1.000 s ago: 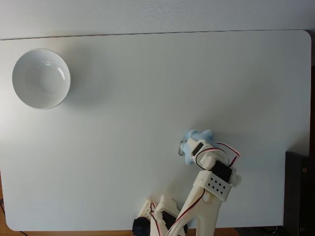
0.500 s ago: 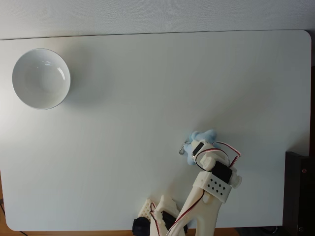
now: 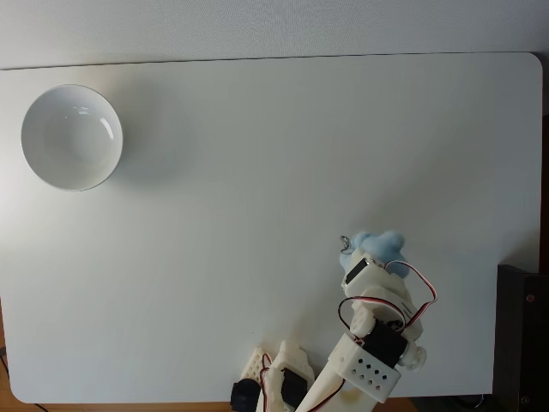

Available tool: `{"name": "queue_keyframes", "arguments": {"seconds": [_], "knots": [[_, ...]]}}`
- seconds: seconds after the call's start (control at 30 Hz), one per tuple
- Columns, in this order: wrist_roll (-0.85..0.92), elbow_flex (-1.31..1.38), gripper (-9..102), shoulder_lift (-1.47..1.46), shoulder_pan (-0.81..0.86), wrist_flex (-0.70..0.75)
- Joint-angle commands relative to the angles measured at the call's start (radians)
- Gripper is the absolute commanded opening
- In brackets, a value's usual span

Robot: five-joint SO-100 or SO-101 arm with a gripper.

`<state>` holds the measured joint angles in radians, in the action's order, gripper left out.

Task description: Grasp a skyblue doll and put it into the bowl.

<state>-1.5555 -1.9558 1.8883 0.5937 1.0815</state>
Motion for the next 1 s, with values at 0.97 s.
{"name": "queue_keyframes", "arguments": {"seconds": [0.97], "knots": [[-0.046,0.319,1,0.374,-0.446,-0.074]]}}
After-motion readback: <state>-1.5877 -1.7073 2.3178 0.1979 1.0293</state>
